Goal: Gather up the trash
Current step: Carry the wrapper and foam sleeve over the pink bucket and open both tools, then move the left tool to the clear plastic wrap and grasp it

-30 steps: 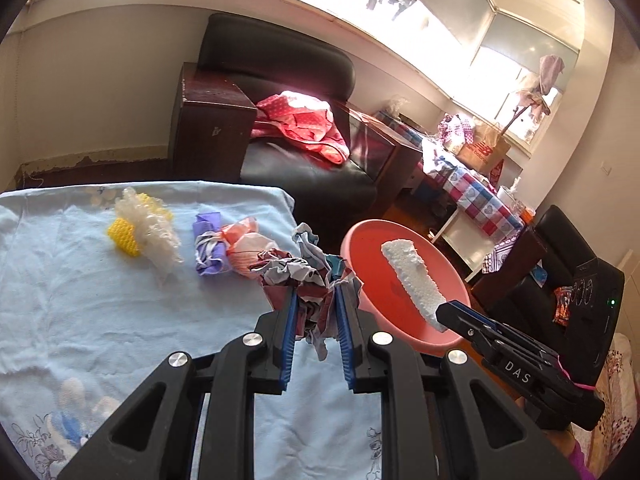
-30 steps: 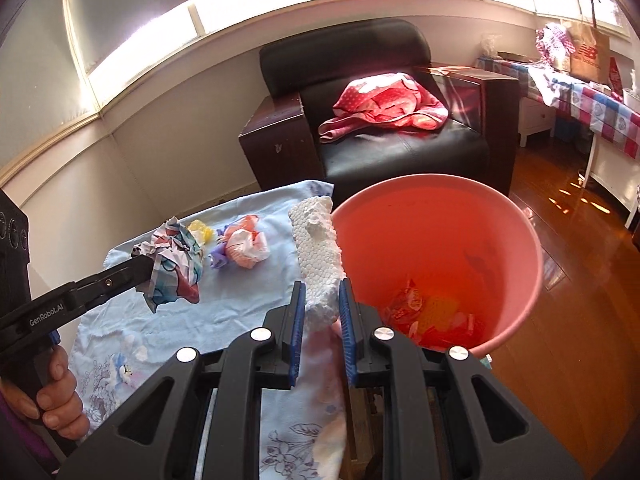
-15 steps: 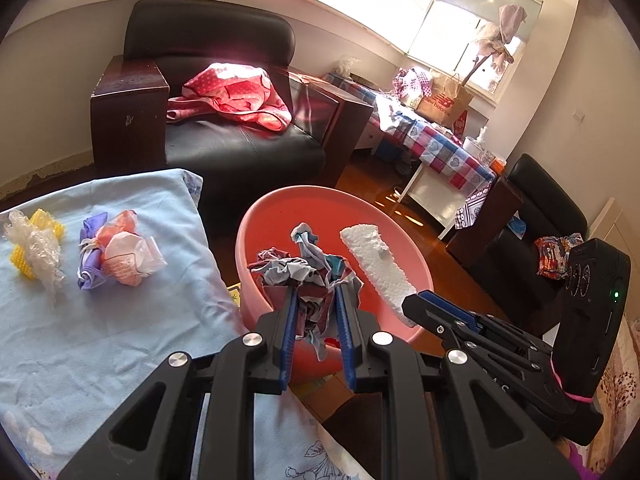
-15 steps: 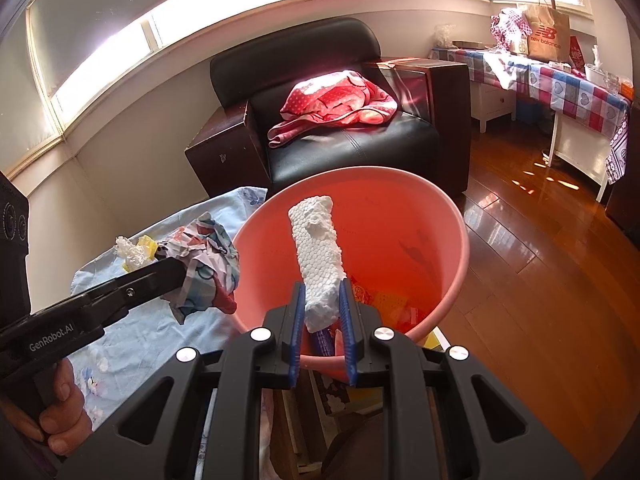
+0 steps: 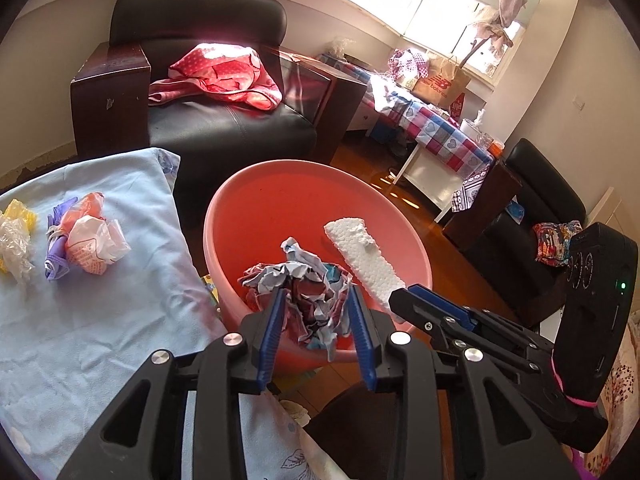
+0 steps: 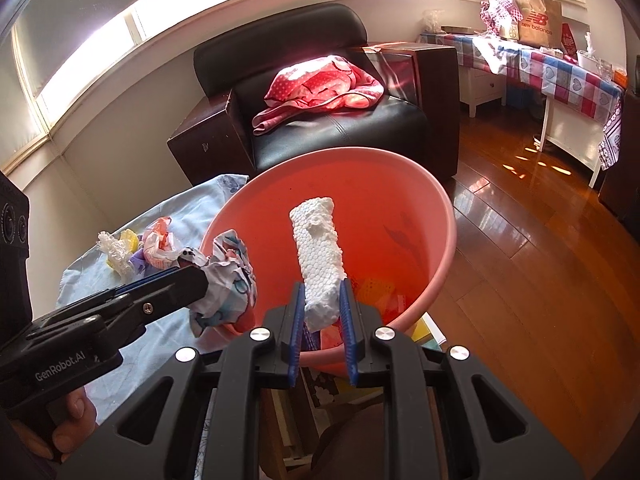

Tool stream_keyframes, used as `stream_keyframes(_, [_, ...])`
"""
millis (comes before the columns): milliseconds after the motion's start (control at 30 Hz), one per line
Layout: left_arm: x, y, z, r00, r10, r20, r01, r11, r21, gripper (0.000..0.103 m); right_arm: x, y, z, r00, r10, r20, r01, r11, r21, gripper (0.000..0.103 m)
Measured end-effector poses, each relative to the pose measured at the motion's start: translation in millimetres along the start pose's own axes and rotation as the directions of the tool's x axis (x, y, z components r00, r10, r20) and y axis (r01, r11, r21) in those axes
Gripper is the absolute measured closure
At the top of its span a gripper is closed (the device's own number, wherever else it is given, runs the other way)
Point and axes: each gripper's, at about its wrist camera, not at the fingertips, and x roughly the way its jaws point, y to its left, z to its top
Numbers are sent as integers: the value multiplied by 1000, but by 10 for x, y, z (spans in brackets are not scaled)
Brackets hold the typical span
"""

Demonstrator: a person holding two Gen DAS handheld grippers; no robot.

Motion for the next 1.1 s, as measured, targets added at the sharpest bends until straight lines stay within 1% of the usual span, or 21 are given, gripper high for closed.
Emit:
stream_keyframes(100, [-54,7,-11,1000,-2,12,2,1000,-5,63,3,-6,-3,1000,-4,-2,4,1000,5,84])
stream_keyframes(233, [-119,27,-5,1000,-3,24,3,1000,-15,63,0,-14,6,1000,-10,1,10,1000,7,84])
stream_keyframes(333, [-167,55,-16,1000,-4,28,4,1000,-26,62,-14,-3,0,1000,-3,1,3,1000,7,84])
stream_keyframes(467, [-255,90,-42,999,6,39,-5,999,-32,55,-49,63,-17,1000,12,9,-12,1000,-4,84])
stream_keyframes(567, [-322,132,-72,999,19,44,-17,999,-33,55,-81,141,-33,999,35,13,-35,999,-26,84])
stream_keyframes(767, [-489,288,-165,996,67,52,-65,997,-42,55,-125,348,-70,997,76,14,-75,994,-74,84])
stream_keyframes(900, [-652,450,-246,993,104,62,-100,993,-64,52,-110,503,-93,994,109,-1,-109,990,-93,84])
stream_keyframes(1100, [-885,803,-337,983,164,77,-153,978,-139,52,-46,802,-132,988,150,-35,-153,977,-146,84])
